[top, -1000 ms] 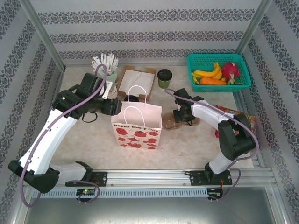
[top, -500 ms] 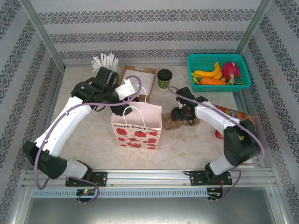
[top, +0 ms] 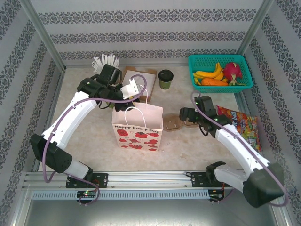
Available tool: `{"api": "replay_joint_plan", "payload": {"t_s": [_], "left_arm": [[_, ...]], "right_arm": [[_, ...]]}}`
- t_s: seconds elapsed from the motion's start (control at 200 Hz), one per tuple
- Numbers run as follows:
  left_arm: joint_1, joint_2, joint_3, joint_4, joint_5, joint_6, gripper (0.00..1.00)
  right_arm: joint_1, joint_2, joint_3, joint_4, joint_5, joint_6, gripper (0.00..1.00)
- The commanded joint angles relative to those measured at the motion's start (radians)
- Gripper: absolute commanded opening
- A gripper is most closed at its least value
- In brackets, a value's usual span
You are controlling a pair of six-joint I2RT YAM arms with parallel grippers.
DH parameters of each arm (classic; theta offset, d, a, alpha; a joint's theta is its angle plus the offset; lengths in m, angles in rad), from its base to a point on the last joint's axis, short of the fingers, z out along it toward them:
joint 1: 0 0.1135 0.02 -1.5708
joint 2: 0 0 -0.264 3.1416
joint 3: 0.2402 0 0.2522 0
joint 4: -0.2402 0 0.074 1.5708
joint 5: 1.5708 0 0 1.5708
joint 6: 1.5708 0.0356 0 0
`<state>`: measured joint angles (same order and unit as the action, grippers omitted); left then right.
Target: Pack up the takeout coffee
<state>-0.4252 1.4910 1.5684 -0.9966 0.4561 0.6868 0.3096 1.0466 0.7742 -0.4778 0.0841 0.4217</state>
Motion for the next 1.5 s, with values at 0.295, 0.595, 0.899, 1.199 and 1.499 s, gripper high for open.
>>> {"api": "replay_joint_plan", "payload": {"t_s": [0.295, 0.595, 0.899, 1.199, 1.499], "left_arm": [[0.017, -0.071, -0.062, 0.010, -0.027, -0.116, 0.01], [0.018, -0.121, -0.097, 0.021, -0.063, -0.323, 0.00], [0.019, -0.163, -0.111, 0.010, -0.096, -0.563, 0.01], [0.020, -0.135, -0.114, -0.043, 0.016, -0.466, 0.00], [0.024, -0.088, -0.077, -0.087, 0.127, -0.340, 0.00]], "right_arm": [[-0.089, 0.050, 0.016, 0.001, -0.178, -0.037, 0.98], [-0.080, 0.293, 0.139, -0.075, -0.264, -0.150, 0.98], [-0.027, 0.452, 0.231, -0.182, -0.224, -0.214, 0.97], [0.043, 0.583, 0.289, -0.211, -0.187, -0.204, 0.74], [0.101, 0.671, 0.346, -0.225, -0.066, -0.163, 0.48]]}}
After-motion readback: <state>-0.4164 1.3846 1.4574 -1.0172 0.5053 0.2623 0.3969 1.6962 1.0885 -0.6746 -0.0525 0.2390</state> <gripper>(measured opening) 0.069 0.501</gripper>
